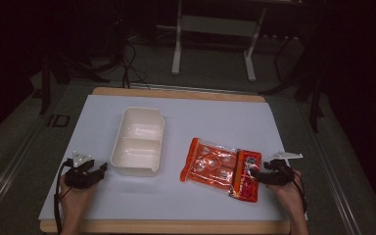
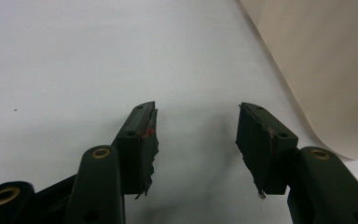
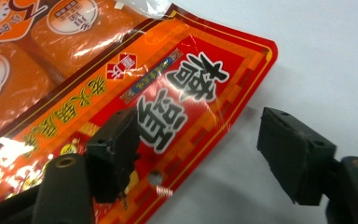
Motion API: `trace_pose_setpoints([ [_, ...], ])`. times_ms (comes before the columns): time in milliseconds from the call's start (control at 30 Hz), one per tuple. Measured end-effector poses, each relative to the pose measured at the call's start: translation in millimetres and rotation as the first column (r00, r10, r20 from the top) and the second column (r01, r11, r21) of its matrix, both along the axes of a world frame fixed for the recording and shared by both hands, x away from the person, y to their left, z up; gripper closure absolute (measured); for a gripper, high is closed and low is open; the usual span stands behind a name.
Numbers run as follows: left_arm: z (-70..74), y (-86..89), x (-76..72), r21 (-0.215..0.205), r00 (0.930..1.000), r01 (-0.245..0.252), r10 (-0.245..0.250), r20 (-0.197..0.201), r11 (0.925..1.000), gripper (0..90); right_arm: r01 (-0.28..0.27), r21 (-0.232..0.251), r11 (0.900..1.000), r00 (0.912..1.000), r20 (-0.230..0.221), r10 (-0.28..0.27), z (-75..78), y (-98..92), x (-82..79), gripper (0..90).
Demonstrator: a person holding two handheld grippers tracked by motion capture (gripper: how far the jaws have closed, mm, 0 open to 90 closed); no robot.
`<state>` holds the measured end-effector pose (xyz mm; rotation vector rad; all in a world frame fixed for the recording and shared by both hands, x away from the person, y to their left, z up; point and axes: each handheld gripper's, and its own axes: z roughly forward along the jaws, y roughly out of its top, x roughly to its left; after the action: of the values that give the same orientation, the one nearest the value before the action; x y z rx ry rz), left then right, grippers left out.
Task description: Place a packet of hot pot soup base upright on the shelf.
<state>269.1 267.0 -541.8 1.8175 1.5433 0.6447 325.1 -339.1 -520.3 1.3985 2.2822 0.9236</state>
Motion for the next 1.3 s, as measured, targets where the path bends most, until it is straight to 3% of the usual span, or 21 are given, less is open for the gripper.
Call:
trace_pose_setpoints([
  [133, -0.1, 0.0, 0.1, -0.001, 1.0, 0.0, 0.0, -0.001, 1.0, 47.8, 0.021, 0.01, 1.0, 0.9997, -0.008, -0.021, -4.5, -0.4, 9.9, 22.5],
  [233, -0.2, -0.6, 0.0, 0.004, 1.0, 0.001, -0.001, 0.0, 1.0, 47.6, -0.002, 0.073, 0.997, 0.9994, -0.033, 0.005, -7.0, -0.8, 15.8, 23.7],
  [300, -0.2, -1.0, -0.3, 0.008, 1.0, 0.001, -0.001, 0.001, 1.0, 47.5, -0.011, 0.099, 0.995, 0.9991, -0.04, 0.015, -6.6, -0.6, 16.6, 30.0],
  [367, -0.2, -1.3, -0.4, 0.013, 1.0, 0.001, -0.001, 0.001, 0.9999, 47.4, -0.02, 0.154, 0.988, 0.9976, -0.062, 0.03, -6.0, -2.1, 16.4, 32.3],
  [600, -0.2, -2.0, -0.5, 0.02, 1.0, 0.003, -0.003, 0.001, 0.9998, 47.1, -0.06, 0.201, 0.978, 0.9906, -0.109, 0.083, -4.5, -5.8, 9.8, 39.7],
  [733, -0.3, -2.4, -0.3, 0.023, 1.0, 0.003, -0.003, -0.001, 0.9997, 47.0, -0.101, 0.266, 0.959, 0.9787, -0.147, 0.143, -5.5, -5.9, 6.4, 44.4],
  [800, -0.5, -2.7, -0.1, 0.025, 1.0, 0.003, -0.003, -0.002, 0.9997, 47.0, -0.111, 0.269, 0.957, 0.975, -0.157, 0.157, -5.2, -3.2, 6.1, 47.9],
  [867, -0.5, -2.8, -0.2, 0.026, 1.0, 0.002, -0.002, -0.001, 0.9997, 46.9, -0.139, 0.308, 0.941, 0.9656, -0.169, 0.198, -5.5, 1.1, 6.8, 48.1],
  [933, -0.5, -2.8, -0.2, 0.026, 1.0, 0.002, -0.002, -0.001, 0.9997, 46.9, -0.158, 0.324, 0.933, 0.9571, -0.182, 0.225, -6.1, 8.0, 8.2, 49.5],
  [1000, -0.5, -3.0, -0.2, 0.026, 1.0, 0.002, -0.002, 0.0, 0.9997, 46.9, -0.171, 0.311, 0.935, 0.9518, -0.193, 0.239, -7.2, 16.9, 10.1, 49.0],
  [1067, -0.4, -3.0, -0.4, 0.026, 1.0, 0.003, -0.003, 0.002, 0.9997, 46.8, -0.167, 0.333, 0.928, 0.9469, -0.208, 0.245, -6.3, 21.9, 13.1, 48.3],
  [1200, -0.4, -3.3, -0.4, 0.03, 1.0, 0.006, -0.006, -0.001, 0.9995, 46.7, -0.144, 0.319, 0.937, 0.9426, -0.244, 0.228, -4.1, 25.4, 14.6, 54.1],
  [1300, -0.5, -3.7, -0.2, 0.033, 1.0, 0.006, -0.006, -0.002, 0.9994, 46.6, -0.131, 0.329, 0.935, 0.9371, -0.267, 0.225, -5.1, 24.5, 13.9, 57.3],
])
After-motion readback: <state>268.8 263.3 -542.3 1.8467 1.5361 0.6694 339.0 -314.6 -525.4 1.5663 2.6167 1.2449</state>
